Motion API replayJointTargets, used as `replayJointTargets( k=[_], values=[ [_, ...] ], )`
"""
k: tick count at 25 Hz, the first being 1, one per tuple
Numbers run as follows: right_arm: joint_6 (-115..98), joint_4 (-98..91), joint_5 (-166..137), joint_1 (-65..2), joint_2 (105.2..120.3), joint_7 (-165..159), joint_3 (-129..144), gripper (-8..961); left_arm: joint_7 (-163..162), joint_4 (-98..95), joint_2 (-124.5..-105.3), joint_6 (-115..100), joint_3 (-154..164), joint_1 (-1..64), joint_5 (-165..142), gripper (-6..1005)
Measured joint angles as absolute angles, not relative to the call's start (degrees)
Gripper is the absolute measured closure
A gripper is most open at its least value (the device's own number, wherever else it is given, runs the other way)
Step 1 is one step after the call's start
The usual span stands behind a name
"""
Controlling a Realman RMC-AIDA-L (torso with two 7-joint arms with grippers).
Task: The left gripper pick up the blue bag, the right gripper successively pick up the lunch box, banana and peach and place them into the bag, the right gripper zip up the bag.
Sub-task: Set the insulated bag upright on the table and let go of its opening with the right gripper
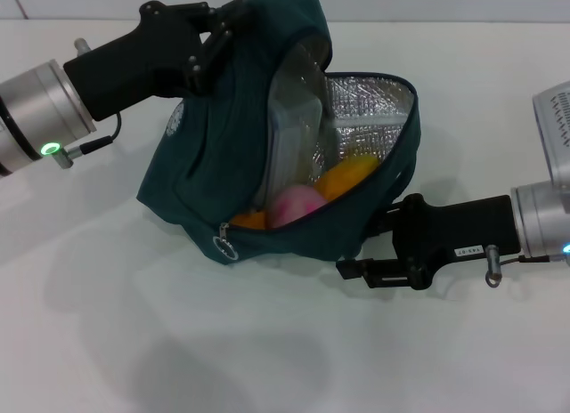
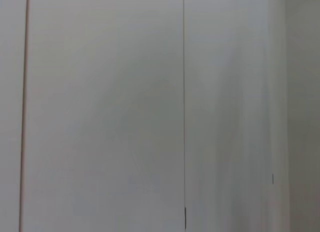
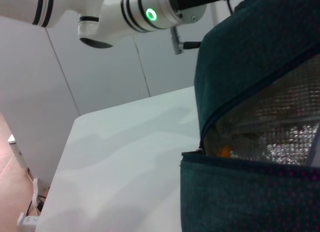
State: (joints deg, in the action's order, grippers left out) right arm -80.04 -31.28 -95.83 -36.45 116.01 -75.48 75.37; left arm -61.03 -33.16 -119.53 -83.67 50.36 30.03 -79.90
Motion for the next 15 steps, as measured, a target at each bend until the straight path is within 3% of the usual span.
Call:
replayJointTargets(
  k=[6,15],
  values=[
    [-78.85,-31.22,-94.65,-36.11,116.05,-74.97,75.72,500,-61.02,-33.15,-119.49,-83.67,50.36,30.03,-79.44,959],
    [-79.34,-31.79,-87.15,-32.21,115.62,-69.34,75.29,790,-55.49,-31.35,-119.48,-83.13,50.36,29.07,-77.66,959]
  ],
)
